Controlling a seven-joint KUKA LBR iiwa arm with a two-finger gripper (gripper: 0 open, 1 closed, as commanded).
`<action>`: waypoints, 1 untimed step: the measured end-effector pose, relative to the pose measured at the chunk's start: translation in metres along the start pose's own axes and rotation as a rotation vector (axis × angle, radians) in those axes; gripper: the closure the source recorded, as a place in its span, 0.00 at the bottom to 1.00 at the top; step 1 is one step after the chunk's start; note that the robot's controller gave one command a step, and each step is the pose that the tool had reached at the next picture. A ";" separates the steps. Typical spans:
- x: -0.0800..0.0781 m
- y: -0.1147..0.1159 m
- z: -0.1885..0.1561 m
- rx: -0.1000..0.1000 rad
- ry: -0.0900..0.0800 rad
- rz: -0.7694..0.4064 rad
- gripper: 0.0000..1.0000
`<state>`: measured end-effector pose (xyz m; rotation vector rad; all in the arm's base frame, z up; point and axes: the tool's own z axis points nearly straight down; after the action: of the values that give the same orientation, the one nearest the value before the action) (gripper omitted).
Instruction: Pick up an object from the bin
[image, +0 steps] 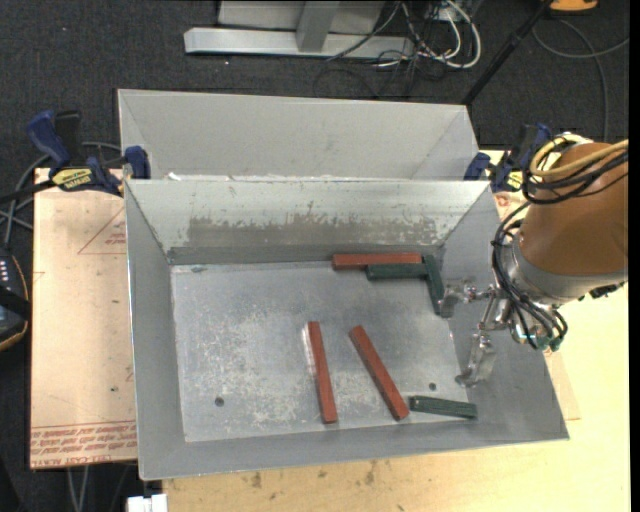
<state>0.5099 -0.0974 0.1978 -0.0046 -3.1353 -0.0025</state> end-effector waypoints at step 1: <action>0.015 0.029 0.069 -0.001 -0.002 0.222 0.00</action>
Offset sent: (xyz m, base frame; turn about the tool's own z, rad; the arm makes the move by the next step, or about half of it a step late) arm -0.0142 0.0276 -0.0671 0.2236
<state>0.4950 -0.0681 0.1285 -0.3514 -3.1178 -0.0036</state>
